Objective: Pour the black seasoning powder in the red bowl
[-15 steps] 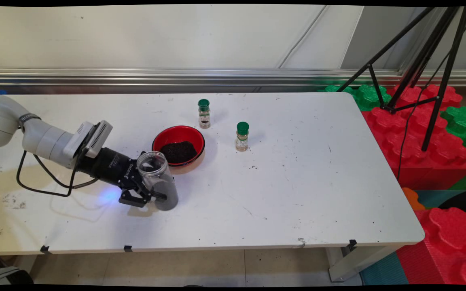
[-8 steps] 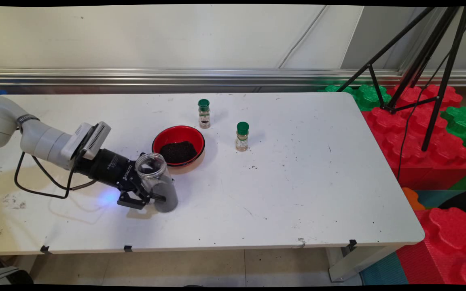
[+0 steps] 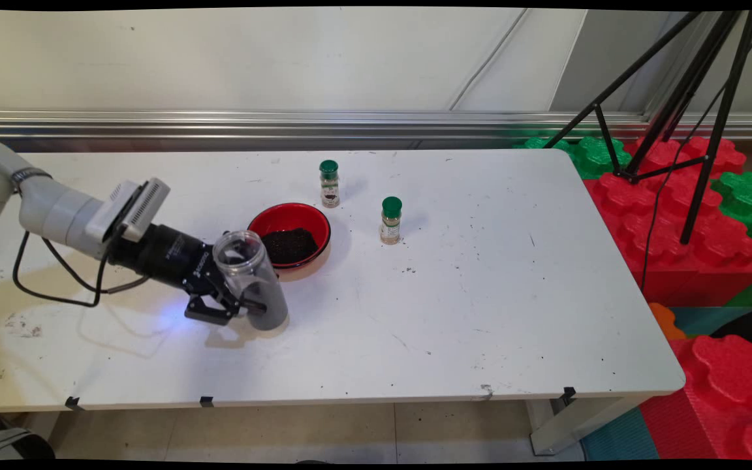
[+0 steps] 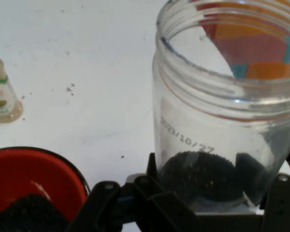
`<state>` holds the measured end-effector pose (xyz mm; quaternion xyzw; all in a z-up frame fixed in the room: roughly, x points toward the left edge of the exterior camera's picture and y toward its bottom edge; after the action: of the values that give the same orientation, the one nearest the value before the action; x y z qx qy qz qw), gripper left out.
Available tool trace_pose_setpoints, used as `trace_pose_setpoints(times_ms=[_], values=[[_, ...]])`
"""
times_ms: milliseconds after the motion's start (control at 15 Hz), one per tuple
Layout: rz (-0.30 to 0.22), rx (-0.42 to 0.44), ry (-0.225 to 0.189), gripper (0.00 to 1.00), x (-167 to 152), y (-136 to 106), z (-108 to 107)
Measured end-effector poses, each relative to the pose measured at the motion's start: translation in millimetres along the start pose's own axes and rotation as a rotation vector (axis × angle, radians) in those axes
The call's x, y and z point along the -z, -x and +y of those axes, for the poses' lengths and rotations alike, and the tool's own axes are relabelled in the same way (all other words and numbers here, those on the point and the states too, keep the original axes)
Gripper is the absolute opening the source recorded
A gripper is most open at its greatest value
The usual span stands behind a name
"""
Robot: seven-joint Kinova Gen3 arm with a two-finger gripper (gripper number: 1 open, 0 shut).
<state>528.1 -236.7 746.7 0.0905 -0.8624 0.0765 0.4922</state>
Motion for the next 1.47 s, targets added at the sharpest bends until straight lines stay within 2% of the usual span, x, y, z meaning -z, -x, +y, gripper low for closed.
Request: trace_pose_setpoints(times_ms=[733,1467], values=[[0.008,-0.026,-0.043,0.0,23,-39,-24],[-0.016,-0.102,-0.132,0.0,41,-69,-74]])
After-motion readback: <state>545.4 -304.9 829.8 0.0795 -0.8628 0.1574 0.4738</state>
